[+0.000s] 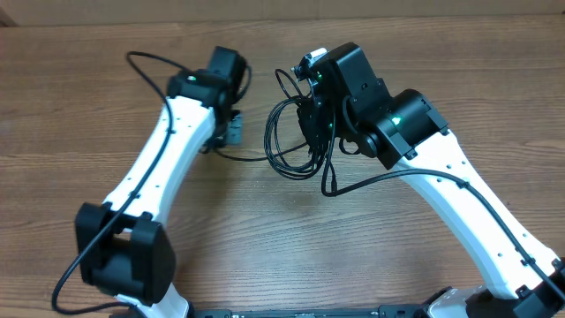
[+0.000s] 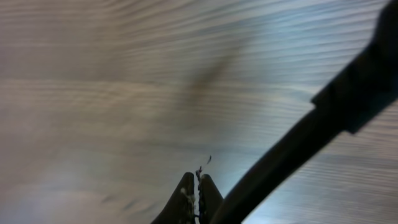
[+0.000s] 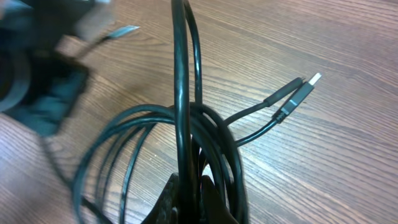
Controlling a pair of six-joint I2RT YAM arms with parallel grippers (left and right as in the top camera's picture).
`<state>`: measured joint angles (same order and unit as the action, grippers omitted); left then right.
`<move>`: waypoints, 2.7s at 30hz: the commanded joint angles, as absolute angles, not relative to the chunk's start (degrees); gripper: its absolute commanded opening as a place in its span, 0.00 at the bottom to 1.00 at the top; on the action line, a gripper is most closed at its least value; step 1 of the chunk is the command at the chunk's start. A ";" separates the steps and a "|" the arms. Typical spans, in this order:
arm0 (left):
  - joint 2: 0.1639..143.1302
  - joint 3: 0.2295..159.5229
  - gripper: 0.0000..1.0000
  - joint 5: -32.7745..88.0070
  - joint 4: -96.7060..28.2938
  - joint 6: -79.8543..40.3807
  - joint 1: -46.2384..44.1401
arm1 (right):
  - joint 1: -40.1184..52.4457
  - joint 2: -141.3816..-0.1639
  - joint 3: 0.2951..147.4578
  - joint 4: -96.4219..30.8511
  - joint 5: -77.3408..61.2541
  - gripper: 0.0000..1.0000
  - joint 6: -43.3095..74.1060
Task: Untangle cables
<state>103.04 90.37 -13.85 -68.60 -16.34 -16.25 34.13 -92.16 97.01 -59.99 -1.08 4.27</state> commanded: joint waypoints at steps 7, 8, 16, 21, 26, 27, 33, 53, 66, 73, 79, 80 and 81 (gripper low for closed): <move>88.01 90.78 0.05 -19.49 -72.58 -15.14 -7.90 | 25.04 -94.17 96.86 -57.25 -0.05 0.04 4.51; 87.00 90.78 0.04 -19.46 -73.01 -14.94 -7.29 | 24.16 -94.70 96.68 -57.14 -0.05 0.04 4.51; 81.95 90.78 0.04 -19.46 -74.98 -13.74 -2.02 | 19.16 -102.63 94.83 -57.06 -0.08 0.04 4.49; 80.51 90.78 0.04 -18.31 -75.24 -13.74 1.80 | 18.83 -108.84 93.91 -56.27 -0.05 0.04 4.51; 79.68 90.78 0.04 -17.98 -75.13 -13.78 3.81 | 17.72 -113.06 93.91 -54.15 -0.05 0.04 5.02; 79.59 90.80 0.04 -17.12 -74.85 -13.74 3.99 | 17.45 -113.56 93.91 -53.80 -0.08 0.04 5.56; 79.96 90.78 1.00 -0.08 -69.97 -13.65 3.99 | 17.12 -114.19 94.15 -52.93 -10.07 1.00 6.02; 80.79 90.80 1.00 8.08 -62.04 -10.22 -6.13 | 31.59 -115.46 93.78 -50.26 -10.04 1.00 25.71; 80.90 90.78 1.00 7.07 -64.75 -9.17 -6.15 | 28.86 -122.23 89.25 -39.57 -9.30 1.00 38.15; 80.99 90.78 1.00 7.05 -65.82 -8.95 -6.13 | 28.91 -123.55 89.73 -37.52 -13.82 0.04 36.84; 82.70 90.78 1.00 7.07 -65.01 -7.64 -6.13 | 29.04 -118.06 96.97 -40.93 -21.32 0.04 30.76; 83.26 90.78 1.00 7.14 -64.86 -7.66 -6.13 | 29.02 -116.53 98.61 -42.44 -21.32 0.04 29.23; 84.03 90.78 1.00 7.46 -64.71 -7.66 -6.13 | 29.04 -114.93 100.40 -44.31 -21.32 0.04 27.59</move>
<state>81.84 90.37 7.68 -65.10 -9.34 -5.65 28.64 -122.98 94.04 -43.00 -18.31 32.84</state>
